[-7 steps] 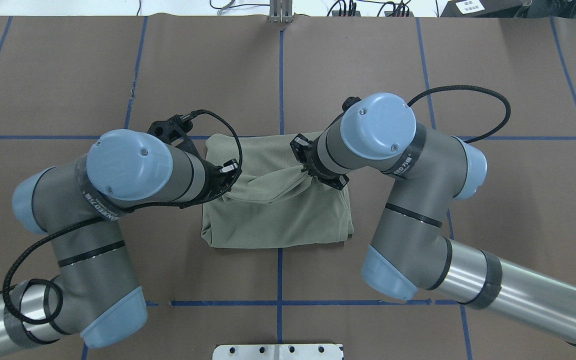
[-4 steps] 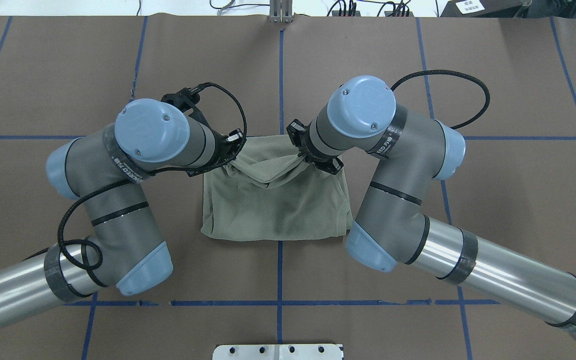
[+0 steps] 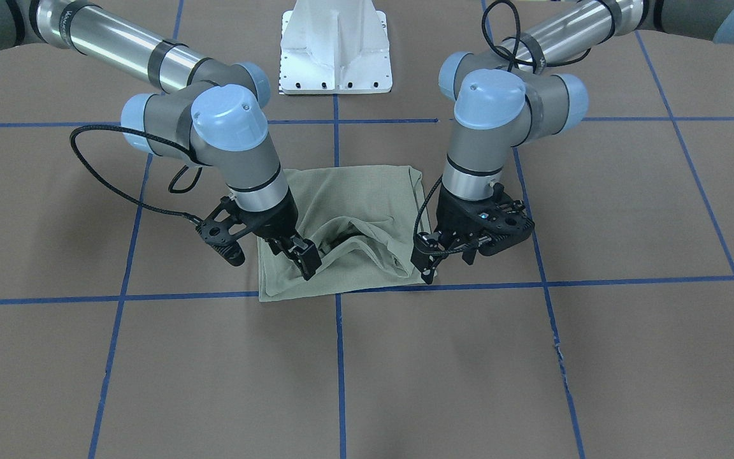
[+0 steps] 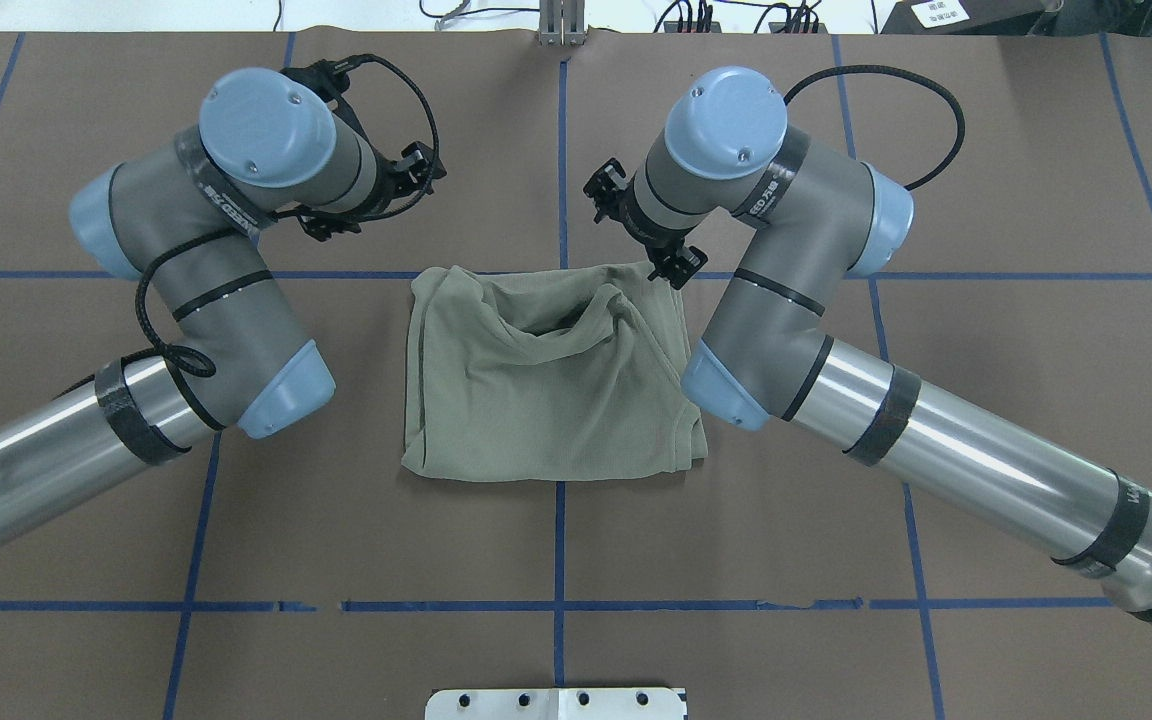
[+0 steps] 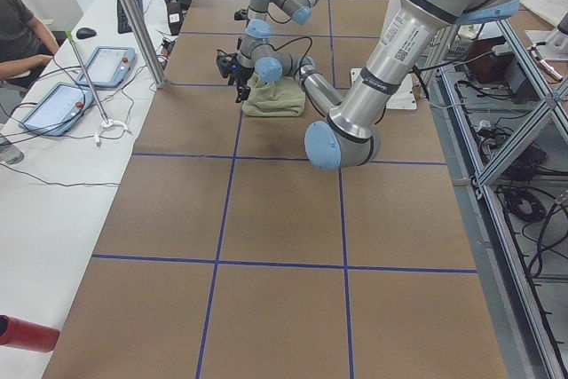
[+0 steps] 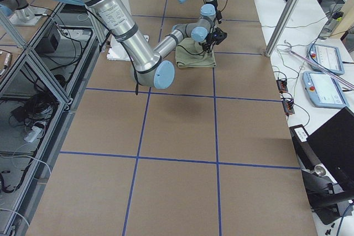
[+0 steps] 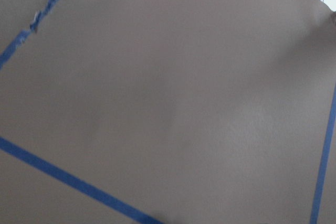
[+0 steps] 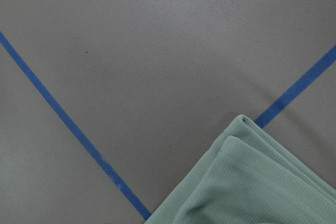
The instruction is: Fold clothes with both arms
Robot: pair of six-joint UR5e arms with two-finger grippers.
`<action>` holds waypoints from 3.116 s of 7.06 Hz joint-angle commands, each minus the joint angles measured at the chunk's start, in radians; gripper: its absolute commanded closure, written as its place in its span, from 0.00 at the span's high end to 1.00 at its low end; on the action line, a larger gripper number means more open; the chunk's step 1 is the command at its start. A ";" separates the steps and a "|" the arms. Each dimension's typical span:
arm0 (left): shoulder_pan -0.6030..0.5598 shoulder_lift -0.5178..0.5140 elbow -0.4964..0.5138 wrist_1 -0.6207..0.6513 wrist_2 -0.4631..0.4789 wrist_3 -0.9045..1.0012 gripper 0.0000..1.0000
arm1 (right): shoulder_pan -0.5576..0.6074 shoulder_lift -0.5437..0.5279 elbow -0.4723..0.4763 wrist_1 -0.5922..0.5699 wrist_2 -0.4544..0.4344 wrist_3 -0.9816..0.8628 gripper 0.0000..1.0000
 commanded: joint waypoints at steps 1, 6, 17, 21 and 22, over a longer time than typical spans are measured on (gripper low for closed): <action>-0.079 0.010 0.011 -0.010 -0.095 0.149 1.00 | 0.013 0.007 0.010 0.006 0.077 -0.072 1.00; -0.213 0.117 -0.023 -0.022 -0.135 0.432 1.00 | -0.196 -0.008 0.166 -0.199 0.044 -0.235 1.00; -0.217 0.138 -0.058 -0.021 -0.176 0.426 1.00 | 0.009 0.237 -0.385 -0.075 0.040 -0.782 1.00; -0.217 0.137 -0.073 -0.019 -0.193 0.425 1.00 | 0.001 0.231 -0.312 -0.178 0.130 -0.573 0.54; -0.217 0.137 -0.084 -0.019 -0.195 0.422 1.00 | -0.003 0.224 -0.312 -0.178 0.128 -0.548 0.23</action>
